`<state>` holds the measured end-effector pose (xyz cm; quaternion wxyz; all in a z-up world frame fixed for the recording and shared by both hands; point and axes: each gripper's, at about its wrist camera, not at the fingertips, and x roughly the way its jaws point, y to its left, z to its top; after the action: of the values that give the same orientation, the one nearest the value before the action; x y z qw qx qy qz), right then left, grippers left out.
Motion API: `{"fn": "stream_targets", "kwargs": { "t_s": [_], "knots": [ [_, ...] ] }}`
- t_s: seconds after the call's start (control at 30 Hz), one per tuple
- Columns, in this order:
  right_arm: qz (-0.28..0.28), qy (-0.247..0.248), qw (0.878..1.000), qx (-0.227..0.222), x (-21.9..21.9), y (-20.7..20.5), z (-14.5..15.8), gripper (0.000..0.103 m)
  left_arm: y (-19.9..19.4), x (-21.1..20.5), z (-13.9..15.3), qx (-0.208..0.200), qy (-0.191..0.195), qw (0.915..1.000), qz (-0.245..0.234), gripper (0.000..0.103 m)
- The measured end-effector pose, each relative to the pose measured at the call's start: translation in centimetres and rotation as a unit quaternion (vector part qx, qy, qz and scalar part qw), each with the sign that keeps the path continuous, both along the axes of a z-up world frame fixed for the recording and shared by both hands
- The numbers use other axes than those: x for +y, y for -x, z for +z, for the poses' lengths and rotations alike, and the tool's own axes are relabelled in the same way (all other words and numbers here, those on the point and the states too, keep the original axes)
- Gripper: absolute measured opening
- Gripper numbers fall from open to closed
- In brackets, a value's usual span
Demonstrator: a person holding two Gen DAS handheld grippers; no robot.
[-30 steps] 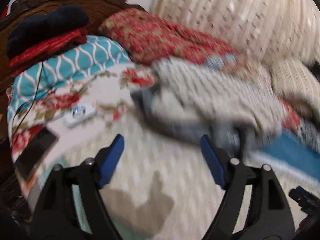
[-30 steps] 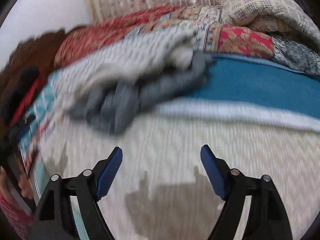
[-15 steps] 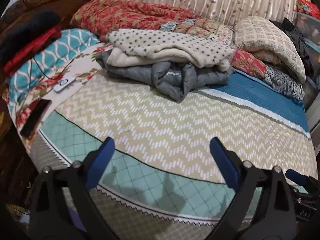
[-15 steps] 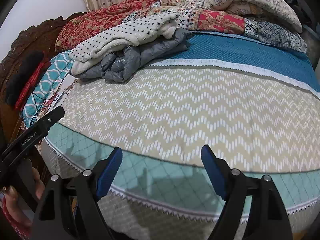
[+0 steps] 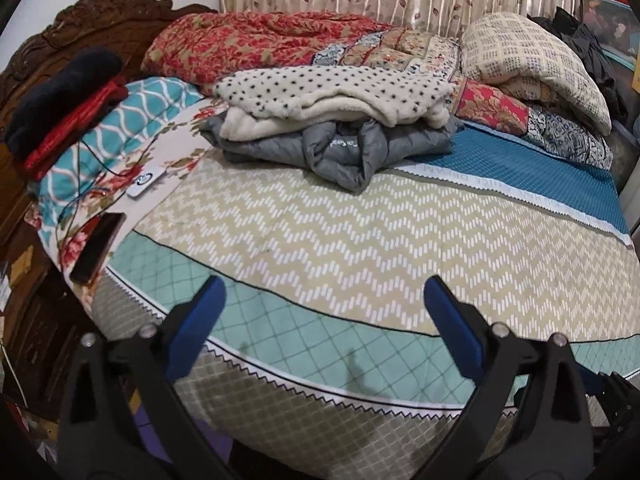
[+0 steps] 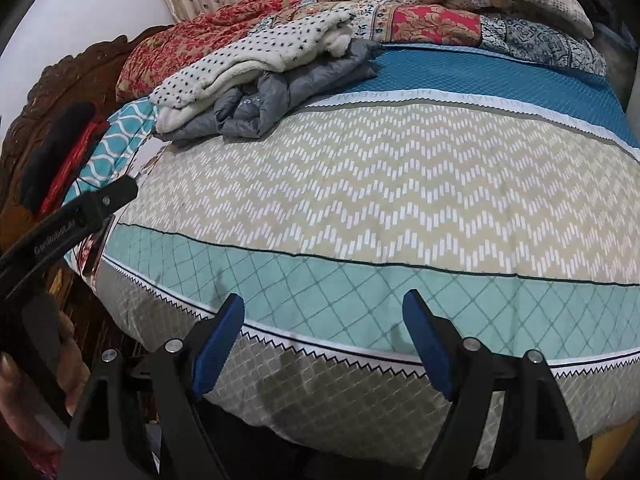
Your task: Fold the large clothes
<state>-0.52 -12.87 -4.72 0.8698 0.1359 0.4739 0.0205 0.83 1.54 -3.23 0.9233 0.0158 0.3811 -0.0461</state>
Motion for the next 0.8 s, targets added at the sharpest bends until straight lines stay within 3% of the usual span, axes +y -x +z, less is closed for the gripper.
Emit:
{"fn": "stream_targets", "kwargs": {
  "t_s": [0.67,0.8],
  "knots": [
    [-0.007,-0.003,1.0,-0.027,-0.4,1.8,1.3,0.071,1.0,-0.8,1.4,-0.03,-0.036,0.9988,0.012,0.097],
    [-0.014,-0.001,0.999,-0.037,-0.5,2.2,1.5,0.071,1.8,-0.8,2.0,-0.055,-0.037,0.9976,0.02,0.097]
  ]
}}
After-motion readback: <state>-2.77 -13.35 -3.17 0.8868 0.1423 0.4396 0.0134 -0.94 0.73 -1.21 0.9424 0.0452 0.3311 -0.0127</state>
